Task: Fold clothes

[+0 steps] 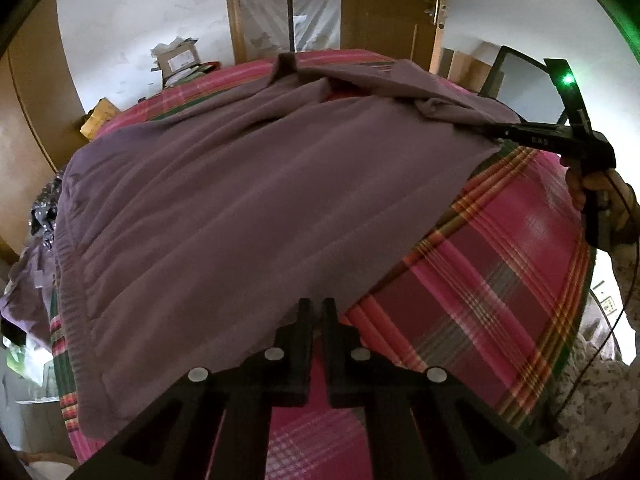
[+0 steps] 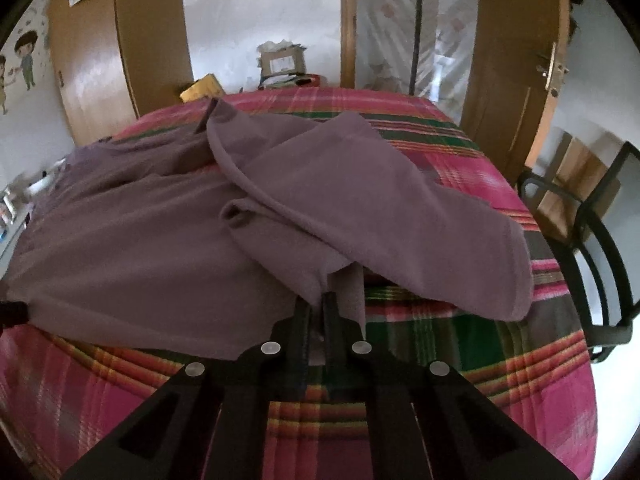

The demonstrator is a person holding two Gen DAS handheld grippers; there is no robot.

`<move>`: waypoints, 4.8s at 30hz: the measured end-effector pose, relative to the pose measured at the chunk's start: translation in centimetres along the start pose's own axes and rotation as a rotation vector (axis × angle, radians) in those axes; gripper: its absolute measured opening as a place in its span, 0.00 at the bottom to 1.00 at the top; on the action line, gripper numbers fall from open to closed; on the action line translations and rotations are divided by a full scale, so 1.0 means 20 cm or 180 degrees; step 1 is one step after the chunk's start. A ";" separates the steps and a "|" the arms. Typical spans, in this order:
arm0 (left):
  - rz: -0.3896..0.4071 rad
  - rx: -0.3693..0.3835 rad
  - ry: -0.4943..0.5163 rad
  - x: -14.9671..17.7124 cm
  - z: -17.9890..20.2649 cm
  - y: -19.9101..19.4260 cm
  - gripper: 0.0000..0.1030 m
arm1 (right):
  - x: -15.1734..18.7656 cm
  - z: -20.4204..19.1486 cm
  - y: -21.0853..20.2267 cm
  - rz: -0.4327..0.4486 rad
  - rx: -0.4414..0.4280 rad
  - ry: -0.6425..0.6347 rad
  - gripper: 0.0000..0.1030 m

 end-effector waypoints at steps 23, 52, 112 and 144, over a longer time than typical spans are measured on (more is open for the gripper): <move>0.0022 -0.0596 0.0466 0.04 0.10 0.02 0.32 | 0.04 0.03 0.00 -0.0022 -0.0143 0.0314 0.12; 0.0521 -0.0391 -0.0229 -0.07 -0.08 -0.12 0.02 | 0.07 -0.49 -0.12 0.0316 -0.0368 -0.1377 0.38; 0.0555 -0.1512 0.0984 0.05 0.35 0.09 0.16 | -0.09 -0.42 -0.09 0.0207 -0.1011 -0.1050 0.07; 0.0529 -0.2125 0.1398 -0.06 0.39 0.23 0.36 | -0.04 -0.39 -0.23 0.0425 -0.1145 -0.0890 0.09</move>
Point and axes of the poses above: each gripper's, at about its wrist camera, not at the fingertips, and y roughly the way its jaws point, z to its right, x to its underside, the point moved 2 cm from there along y, roughly the way its jaws point, and after that the axes turned 6 degrees about -y, right-handed, at the moved point
